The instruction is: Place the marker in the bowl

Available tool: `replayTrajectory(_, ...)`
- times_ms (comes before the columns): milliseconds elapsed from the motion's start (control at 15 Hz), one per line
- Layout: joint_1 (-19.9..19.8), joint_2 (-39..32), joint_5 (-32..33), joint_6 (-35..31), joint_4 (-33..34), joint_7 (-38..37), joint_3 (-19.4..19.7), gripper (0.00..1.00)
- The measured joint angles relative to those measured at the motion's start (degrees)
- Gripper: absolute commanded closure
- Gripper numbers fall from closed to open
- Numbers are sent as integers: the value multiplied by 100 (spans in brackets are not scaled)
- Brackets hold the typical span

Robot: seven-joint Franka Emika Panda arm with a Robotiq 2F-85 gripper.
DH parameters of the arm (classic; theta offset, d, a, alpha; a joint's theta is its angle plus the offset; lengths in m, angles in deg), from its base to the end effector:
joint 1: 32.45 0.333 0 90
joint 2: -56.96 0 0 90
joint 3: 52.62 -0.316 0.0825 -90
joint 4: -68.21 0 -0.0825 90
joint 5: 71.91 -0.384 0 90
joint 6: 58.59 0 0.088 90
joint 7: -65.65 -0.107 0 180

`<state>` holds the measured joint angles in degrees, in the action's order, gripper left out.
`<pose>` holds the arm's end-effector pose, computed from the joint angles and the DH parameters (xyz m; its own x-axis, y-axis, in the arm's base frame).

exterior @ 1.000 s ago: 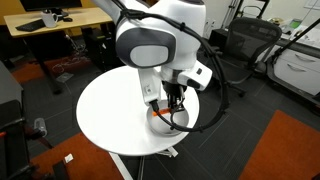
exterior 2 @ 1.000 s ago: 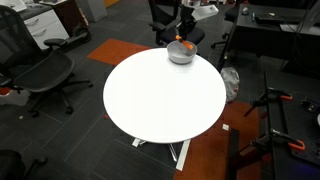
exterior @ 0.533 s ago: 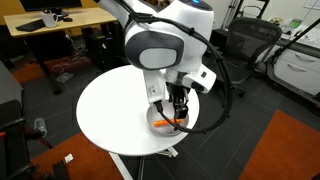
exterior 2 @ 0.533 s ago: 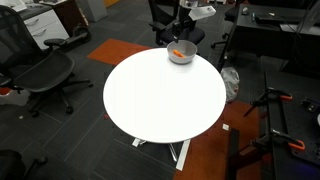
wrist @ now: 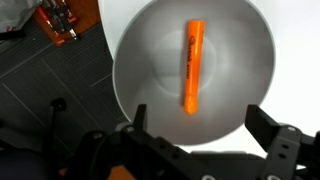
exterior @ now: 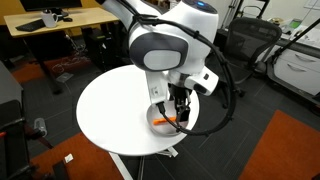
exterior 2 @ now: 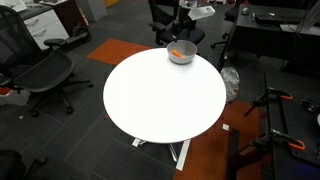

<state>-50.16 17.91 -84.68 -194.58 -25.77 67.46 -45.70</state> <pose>0.6362 -0.2776 0.2252 0.8626 -0.5028 0.0568 -0.4975 -0.8632 -0.0859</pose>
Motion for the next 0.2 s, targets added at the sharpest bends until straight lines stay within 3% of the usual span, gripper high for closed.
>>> replayTrajectory(200, -20, -3, -35, 93, 28, 0, -14, 0)
